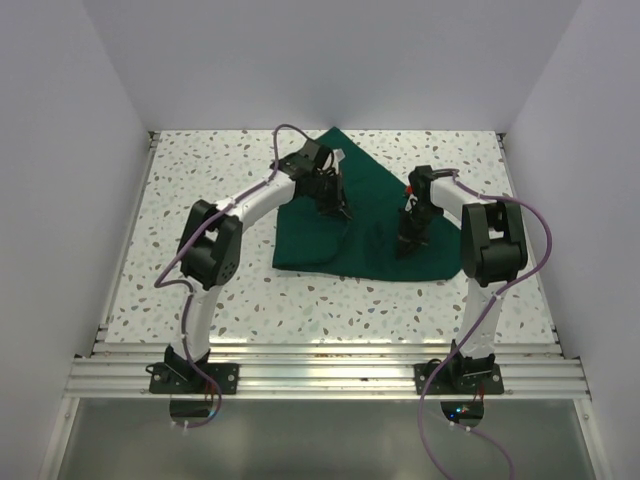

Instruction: Prepare the surgical pack

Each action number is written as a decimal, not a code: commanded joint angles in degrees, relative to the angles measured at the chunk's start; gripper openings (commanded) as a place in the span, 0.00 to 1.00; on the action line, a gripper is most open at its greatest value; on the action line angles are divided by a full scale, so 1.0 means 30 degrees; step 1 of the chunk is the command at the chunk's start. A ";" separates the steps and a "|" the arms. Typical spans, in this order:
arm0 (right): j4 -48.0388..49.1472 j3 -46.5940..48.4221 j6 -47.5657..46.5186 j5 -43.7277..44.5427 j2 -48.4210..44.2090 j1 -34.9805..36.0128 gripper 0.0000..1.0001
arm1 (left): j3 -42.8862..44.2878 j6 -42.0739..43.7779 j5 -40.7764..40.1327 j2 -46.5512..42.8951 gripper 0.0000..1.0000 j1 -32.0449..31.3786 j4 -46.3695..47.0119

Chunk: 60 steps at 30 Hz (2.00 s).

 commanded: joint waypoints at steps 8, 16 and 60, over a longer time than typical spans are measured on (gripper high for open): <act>0.0717 -0.0454 0.0104 -0.0079 0.1001 0.0173 0.08 | 0.1256 -0.0733 0.1229 0.1153 0.00 -0.0309 0.0972; 0.0658 -0.0307 0.0075 -0.0078 0.1177 0.0202 0.08 | 0.0407 -0.0178 0.2575 0.0832 0.34 -0.0456 0.2025; 0.1803 0.3179 0.1012 -0.3450 0.0797 0.1202 0.07 | -1.5708 0.4479 -0.0378 -0.9539 0.05 0.5052 0.1619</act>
